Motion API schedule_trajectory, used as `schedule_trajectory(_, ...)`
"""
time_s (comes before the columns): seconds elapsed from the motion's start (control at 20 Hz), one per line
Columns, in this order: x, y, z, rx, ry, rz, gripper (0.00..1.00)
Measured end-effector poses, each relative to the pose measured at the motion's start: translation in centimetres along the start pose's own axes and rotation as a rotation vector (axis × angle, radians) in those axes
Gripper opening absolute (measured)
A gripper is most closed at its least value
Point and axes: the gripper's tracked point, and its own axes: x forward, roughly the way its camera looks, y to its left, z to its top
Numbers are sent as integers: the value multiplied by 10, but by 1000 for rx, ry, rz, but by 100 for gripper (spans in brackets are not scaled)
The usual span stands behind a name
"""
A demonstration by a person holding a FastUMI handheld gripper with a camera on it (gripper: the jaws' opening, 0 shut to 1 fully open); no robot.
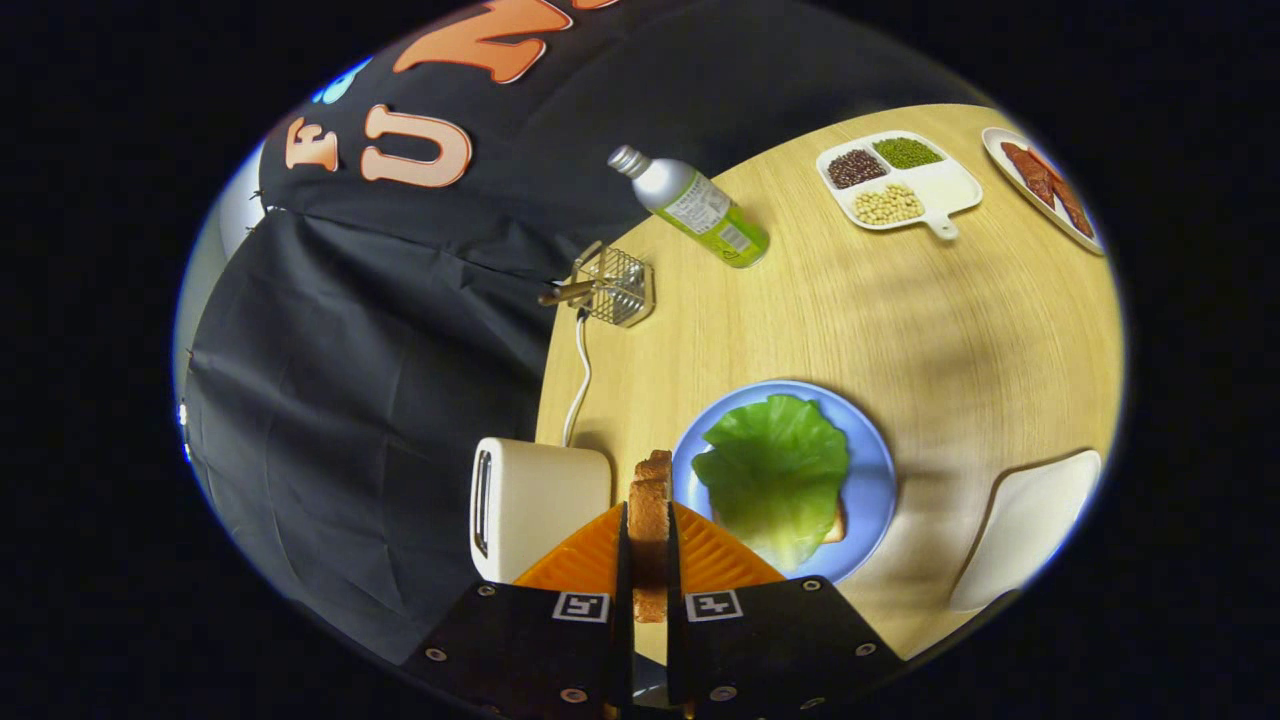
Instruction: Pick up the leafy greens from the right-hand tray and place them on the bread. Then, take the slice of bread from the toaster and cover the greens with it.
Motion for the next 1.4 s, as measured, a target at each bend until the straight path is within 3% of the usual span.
schedule_trajectory(0.5, 28, -40, -4, -2, 55, -26, 16)
schedule_trajectory(0.7, 36, -66, 0, 3, 44, -104, 21)
schedule_trajectory(0.8, 35, -69, 5, -21, 16, -127, 29)
schedule_trajectory(1.05, 16, -47, 19, -68, -74, -76, 75)
schedule_trajectory(1.15, 1, -36, 29, -91, -131, -61, 86)
schedule_trajectory(1.4, -59, -4, 57, -196, -279, -69, 95)
